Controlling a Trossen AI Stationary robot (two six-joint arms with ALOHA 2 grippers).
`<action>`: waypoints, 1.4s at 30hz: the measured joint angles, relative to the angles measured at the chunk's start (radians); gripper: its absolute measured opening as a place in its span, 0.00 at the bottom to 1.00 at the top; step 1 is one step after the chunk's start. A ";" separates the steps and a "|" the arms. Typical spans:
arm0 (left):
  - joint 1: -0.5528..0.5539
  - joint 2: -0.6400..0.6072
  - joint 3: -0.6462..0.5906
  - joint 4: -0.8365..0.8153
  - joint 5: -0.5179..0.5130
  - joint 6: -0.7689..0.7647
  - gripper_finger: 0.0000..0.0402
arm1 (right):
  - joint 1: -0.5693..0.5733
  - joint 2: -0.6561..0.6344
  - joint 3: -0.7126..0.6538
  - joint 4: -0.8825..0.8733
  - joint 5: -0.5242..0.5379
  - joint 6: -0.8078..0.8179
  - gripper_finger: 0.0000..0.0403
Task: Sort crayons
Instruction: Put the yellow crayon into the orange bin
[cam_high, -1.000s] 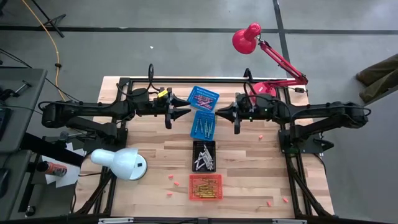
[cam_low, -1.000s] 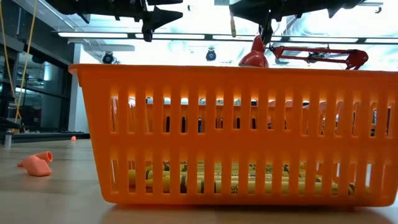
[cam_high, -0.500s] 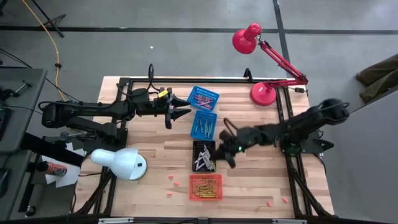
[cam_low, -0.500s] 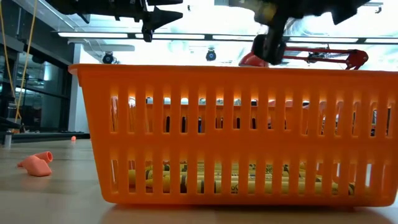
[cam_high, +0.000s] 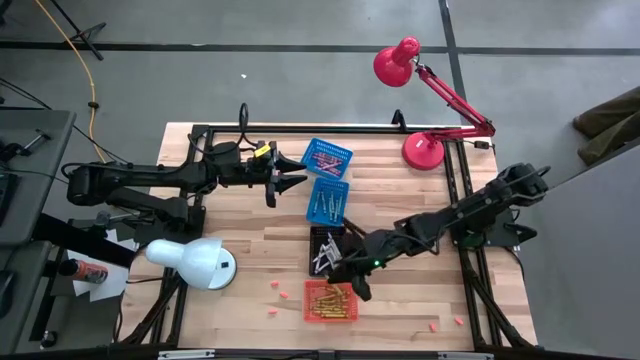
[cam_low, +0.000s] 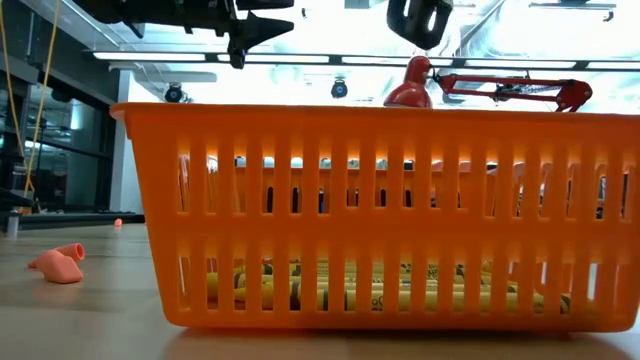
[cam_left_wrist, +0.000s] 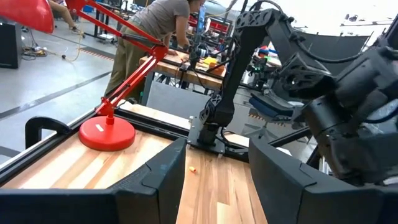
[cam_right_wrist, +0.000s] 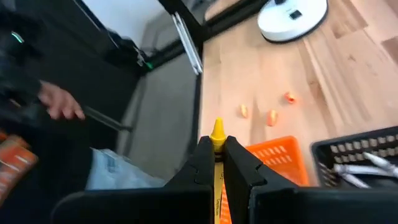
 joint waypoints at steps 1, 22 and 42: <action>0.000 0.000 0.000 -0.001 0.000 0.000 0.41 | 0.002 0.007 0.016 -0.029 0.003 -0.020 0.00; 0.000 0.000 0.000 -0.022 0.000 0.000 0.41 | 0.059 0.048 0.056 -0.041 0.080 -0.081 0.00; 0.000 0.000 0.000 -0.025 0.000 0.000 0.41 | 0.071 0.186 0.163 -0.112 0.110 -0.178 0.00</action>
